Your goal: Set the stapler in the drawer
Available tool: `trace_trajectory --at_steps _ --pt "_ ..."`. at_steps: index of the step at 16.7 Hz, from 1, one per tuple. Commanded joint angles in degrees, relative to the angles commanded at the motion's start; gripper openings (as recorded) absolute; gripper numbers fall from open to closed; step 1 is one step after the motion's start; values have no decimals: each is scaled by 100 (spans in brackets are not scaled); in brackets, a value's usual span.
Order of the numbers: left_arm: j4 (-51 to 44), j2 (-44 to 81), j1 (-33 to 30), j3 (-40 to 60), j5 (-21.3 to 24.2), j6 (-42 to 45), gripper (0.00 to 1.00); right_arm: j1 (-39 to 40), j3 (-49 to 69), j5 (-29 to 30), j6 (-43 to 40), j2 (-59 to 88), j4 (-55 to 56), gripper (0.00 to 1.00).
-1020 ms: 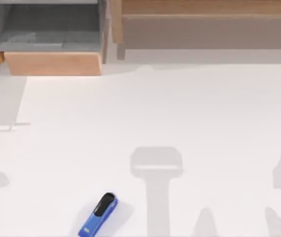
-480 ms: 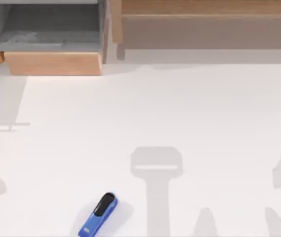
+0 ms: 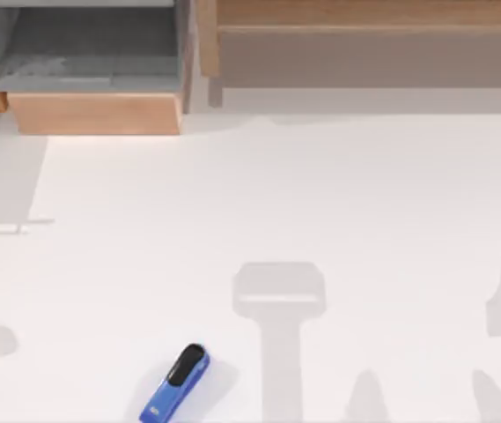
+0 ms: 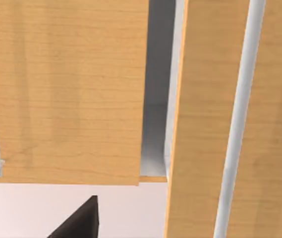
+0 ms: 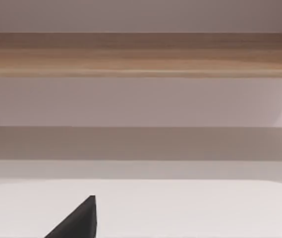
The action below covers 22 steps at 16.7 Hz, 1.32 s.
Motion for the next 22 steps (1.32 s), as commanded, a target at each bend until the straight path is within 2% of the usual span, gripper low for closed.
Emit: trace_trajectory --at_steps 5,10,15,22 --pt "-1403 -964 -821 -166 42 -1102 100 0 0 0 0 0 0 100" --pt "-3810 -2106 -2404 188 -378 -3069 100 0 0 0 0 0 0 100" --pt "-6788 -2792 -4358 797 -1408 -5468 100 0 0 0 0 0 0 100" --pt "-10768 -3182 -7032 1728 -3314 -8607 100 0 0 0 0 0 0 100"
